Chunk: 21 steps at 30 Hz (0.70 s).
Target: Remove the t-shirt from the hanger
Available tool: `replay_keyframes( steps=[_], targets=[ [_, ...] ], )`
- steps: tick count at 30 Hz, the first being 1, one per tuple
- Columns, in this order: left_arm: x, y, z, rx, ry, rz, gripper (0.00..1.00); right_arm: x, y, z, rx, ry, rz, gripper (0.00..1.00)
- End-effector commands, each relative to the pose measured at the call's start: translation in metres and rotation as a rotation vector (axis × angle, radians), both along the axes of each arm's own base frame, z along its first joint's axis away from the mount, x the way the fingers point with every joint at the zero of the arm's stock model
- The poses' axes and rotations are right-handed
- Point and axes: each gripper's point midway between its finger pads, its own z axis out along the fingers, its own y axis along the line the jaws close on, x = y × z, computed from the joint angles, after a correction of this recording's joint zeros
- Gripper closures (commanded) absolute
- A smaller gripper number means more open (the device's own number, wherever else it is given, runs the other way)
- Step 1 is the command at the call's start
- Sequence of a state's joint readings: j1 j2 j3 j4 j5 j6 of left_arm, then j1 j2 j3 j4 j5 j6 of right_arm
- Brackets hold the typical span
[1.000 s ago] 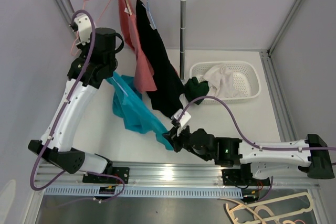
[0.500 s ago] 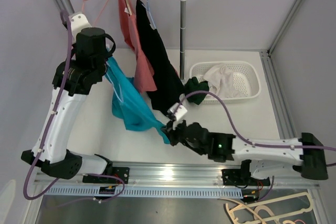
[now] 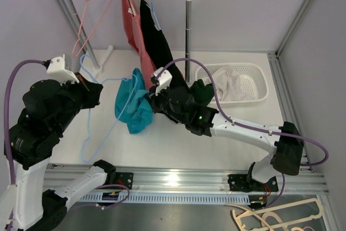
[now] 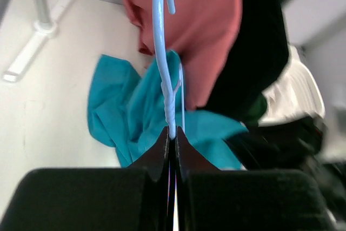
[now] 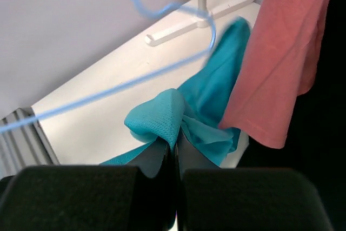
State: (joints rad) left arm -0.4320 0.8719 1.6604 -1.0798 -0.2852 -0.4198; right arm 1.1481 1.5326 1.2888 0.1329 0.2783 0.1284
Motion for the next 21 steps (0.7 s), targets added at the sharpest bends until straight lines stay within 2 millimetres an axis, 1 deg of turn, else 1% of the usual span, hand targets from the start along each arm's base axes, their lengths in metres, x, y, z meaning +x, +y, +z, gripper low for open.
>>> replay_keyframes(
  steps=[1,2,3,4,5,6,7,8,9,10,12,13,14,15,16,17,18,19,20,21],
  targets=[
    [-0.019,-0.034,-0.031,0.058,0.189,-0.244,0.99,0.009,0.009,-0.002,-0.008,-0.011,0.017,1.00],
    [-0.024,-0.040,-0.031,0.048,0.204,-0.283,0.99,0.013,0.008,-0.005,-0.016,-0.004,0.008,1.00],
    [-0.029,-0.037,-0.030,0.040,0.194,-0.279,0.99,0.018,0.008,-0.014,-0.036,0.011,0.001,1.00],
    [-0.031,-0.032,-0.027,0.038,0.171,-0.257,0.99,0.017,0.007,-0.015,-0.037,0.017,0.002,1.00],
    [-0.033,-0.024,-0.022,0.038,0.140,-0.223,0.99,0.016,0.005,-0.016,-0.035,0.019,0.002,1.00],
    [-0.032,-0.009,-0.016,0.055,0.100,-0.147,0.99,0.012,0.000,-0.007,-0.016,0.013,0.004,1.00],
    [-0.031,-0.001,-0.009,0.062,0.074,-0.108,0.99,0.007,-0.003,-0.011,-0.021,0.022,0.007,1.00],
    [-0.030,0.005,-0.007,0.080,0.069,-0.079,0.99,0.005,-0.006,-0.006,-0.017,0.020,0.003,1.00],
    [-0.027,0.014,-0.007,0.104,0.074,-0.031,0.99,0.001,-0.012,-0.007,-0.041,0.028,0.004,1.00],
    [-0.022,0.017,-0.011,0.132,0.104,-0.011,0.99,-0.004,-0.020,0.013,-0.021,0.009,-0.012,1.00],
    [-0.017,0.021,-0.015,0.168,0.130,0.017,0.99,-0.012,-0.034,0.031,-0.023,-0.016,-0.031,1.00],
    [-0.014,0.022,-0.021,0.186,0.150,0.020,0.99,-0.017,-0.054,0.051,-0.011,-0.028,-0.063,1.00],
    [-0.012,0.021,-0.026,0.192,0.156,0.020,0.99,-0.017,-0.065,0.063,0.009,-0.029,-0.079,1.00],
    [-0.010,0.021,-0.032,0.202,0.164,0.021,0.99,-0.015,-0.080,0.066,-0.006,-0.016,-0.101,1.00],
    [-0.011,0.022,-0.032,0.201,0.152,0.023,0.99,-0.010,-0.097,0.077,0.008,-0.005,-0.146,1.00],
    [-0.005,0.023,-0.038,0.204,0.158,0.037,0.99,0.011,-0.120,0.105,0.050,-0.003,-0.215,1.00],
    [-0.004,0.024,-0.038,0.206,0.153,0.039,0.99,0.017,-0.134,0.102,0.008,0.037,-0.246,1.00],
    [-0.003,0.020,-0.039,0.196,0.155,0.015,0.99,0.027,-0.146,0.112,0.012,0.030,-0.283,1.00],
    [0.001,0.020,-0.040,0.195,0.160,0.018,0.99,0.044,-0.168,0.133,0.041,0.002,-0.360,1.00],
    [0.005,0.019,-0.040,0.195,0.154,0.009,0.99,0.050,-0.179,0.144,0.049,-0.021,-0.384,1.00]
  ],
)
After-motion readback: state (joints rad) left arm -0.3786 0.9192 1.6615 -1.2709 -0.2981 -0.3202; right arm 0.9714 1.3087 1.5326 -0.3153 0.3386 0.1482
